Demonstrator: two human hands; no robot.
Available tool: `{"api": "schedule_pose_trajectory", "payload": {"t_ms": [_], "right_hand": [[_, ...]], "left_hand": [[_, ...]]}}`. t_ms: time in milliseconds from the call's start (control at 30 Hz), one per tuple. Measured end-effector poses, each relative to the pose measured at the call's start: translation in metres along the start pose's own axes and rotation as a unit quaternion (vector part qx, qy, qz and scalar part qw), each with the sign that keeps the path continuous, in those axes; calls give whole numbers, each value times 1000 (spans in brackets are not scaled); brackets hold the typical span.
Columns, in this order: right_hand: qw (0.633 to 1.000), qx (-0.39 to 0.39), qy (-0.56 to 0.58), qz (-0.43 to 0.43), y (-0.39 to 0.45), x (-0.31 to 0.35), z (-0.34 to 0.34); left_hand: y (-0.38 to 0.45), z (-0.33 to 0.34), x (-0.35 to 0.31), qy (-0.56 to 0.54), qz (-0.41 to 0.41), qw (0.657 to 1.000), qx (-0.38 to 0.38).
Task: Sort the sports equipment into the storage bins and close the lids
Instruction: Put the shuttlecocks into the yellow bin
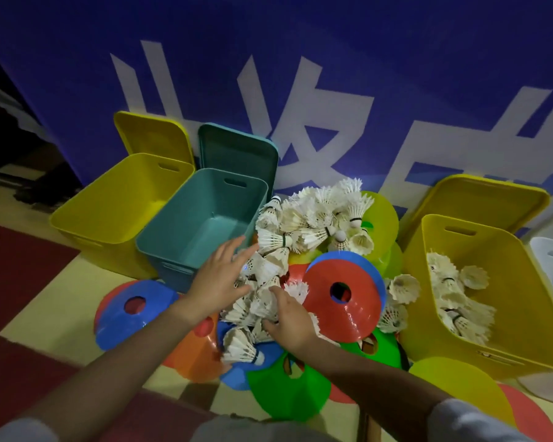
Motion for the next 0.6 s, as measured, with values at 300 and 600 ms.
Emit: {"api": "schedule_pose_trajectory", "payload": {"t_ms": [300,600], "right_hand": [[988,-83,128,32,-12,0,-6],[956,-181,222,65,-26,-29,-59]], "left_hand": [[39,12,-1,9,95,994,44],[46,-26,-6,-75,71,993,-63]]}}
Point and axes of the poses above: each hand's wrist, its own y-axis towards the middle knuckle, its own z-axis out of the palm, x = y × z, the point moved 5 cm from there along y, towards the middle knuckle, and after that the axes turned 6 degrees about y, right-handed, at the moved point
